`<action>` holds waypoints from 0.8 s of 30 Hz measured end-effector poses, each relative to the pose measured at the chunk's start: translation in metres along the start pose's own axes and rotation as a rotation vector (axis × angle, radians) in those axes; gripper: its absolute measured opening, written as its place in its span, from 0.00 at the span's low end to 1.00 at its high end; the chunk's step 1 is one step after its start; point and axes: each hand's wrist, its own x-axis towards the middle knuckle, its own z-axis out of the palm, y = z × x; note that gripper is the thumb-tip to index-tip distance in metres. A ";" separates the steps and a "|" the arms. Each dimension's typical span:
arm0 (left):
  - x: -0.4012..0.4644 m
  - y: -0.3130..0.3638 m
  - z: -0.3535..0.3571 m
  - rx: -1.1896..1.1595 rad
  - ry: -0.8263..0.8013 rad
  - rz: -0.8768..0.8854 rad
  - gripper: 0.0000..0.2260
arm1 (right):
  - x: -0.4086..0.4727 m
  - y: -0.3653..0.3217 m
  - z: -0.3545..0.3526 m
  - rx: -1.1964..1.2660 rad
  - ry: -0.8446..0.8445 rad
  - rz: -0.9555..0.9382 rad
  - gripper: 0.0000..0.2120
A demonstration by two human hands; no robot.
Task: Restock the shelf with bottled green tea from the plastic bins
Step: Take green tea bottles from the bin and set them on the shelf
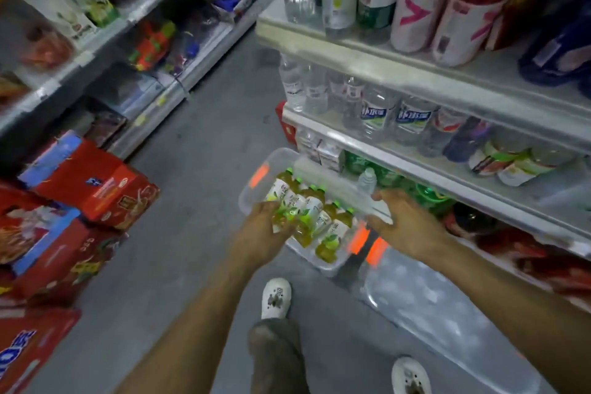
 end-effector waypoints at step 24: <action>0.367 -0.199 0.177 0.340 -0.155 -0.037 0.47 | 0.298 -0.014 0.370 0.458 -0.063 0.866 0.53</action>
